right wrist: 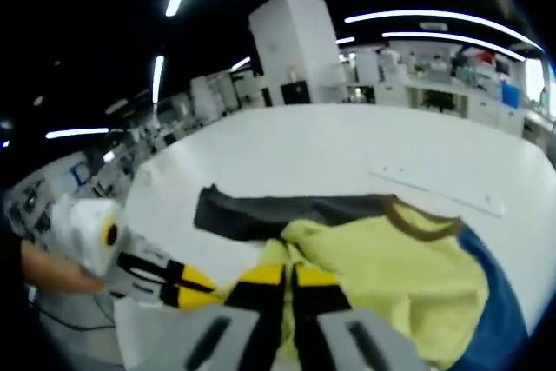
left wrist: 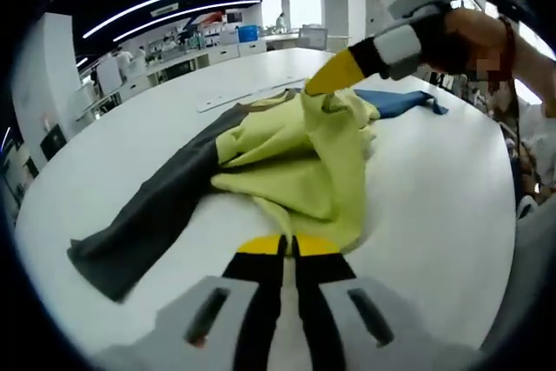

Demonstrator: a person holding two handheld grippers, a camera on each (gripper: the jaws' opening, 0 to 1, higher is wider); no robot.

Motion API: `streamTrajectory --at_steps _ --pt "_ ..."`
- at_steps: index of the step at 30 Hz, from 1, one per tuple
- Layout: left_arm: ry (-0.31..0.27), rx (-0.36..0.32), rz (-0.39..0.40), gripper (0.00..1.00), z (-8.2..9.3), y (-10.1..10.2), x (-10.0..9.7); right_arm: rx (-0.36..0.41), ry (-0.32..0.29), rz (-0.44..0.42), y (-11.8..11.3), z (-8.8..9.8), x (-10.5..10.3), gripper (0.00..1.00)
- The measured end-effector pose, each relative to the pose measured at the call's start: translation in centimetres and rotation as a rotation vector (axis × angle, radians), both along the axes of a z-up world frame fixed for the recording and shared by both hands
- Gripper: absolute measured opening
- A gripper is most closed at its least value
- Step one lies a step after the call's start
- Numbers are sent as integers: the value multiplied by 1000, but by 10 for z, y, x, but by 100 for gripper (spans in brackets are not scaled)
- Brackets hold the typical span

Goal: Fold the garment on the visible template until the final outline fits inside the template.

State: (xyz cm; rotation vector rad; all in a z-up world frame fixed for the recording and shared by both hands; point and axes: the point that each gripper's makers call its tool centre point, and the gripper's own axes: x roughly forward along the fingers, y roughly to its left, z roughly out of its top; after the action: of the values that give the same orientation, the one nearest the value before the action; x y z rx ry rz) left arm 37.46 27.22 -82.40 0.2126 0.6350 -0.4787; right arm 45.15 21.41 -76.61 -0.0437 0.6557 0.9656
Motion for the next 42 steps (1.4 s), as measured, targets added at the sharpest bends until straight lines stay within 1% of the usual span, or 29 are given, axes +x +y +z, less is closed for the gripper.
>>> streamTrajectory --at_steps 3,5,7,9,15,22,23,24,25,26,27,29,31,33,36,39,42 --pt "6 -11 14 1 -1 2 0 -3 19 0 4 -6 4 0" --pt "14 -23 25 1 -2 3 1 -20 37 1 6 -13 7 0" --pt "20 -32 32 1 -3 2 1 -34 41 4 9 -19 8 0" --pt "31 -46 40 1 -5 2 0 -67 46 1 9 -29 10 0" --pt "46 -76 60 1 -6 1 -2 -115 87 11 11 -49 6 0" --pt "49 -73 58 1 -5 0 -3 -137 128 4 8 -62 4 0" --pt "49 -73 58 1 -5 1 -2 -126 117 7 9 -61 5 0" --pt "50 -73 59 1 -5 1 -3 -84 100 -16 11 -55 8 0" --pt "49 -72 58 1 -4 0 -3 -39 98 -33 13 -47 10 0" --pt "49 -70 57 1 -4 -1 -4 -8 98 -33 14 -40 9 0" --pt "48 -70 57 1 -4 -1 -4 3 104 -40 11 -34 8 1" --pt "48 -67 57 1 -3 0 -4 11 109 -49 7 -24 6 9" --pt "46 -65 56 1 -2 -1 -4 29 109 -58 3 -14 3 21" --pt "46 -65 59 1 -2 -1 -4 43 101 -65 -2 -5 1 29" --pt "45 -72 68 1 0 -2 -4 63 69 -84 -13 5 0 31" --pt "53 -98 86 1 0 -3 -4 74 80 -108 -25 8 -5 35" --pt "55 -102 95 1 1 -2 -4 63 87 -126 -39 5 -13 36"
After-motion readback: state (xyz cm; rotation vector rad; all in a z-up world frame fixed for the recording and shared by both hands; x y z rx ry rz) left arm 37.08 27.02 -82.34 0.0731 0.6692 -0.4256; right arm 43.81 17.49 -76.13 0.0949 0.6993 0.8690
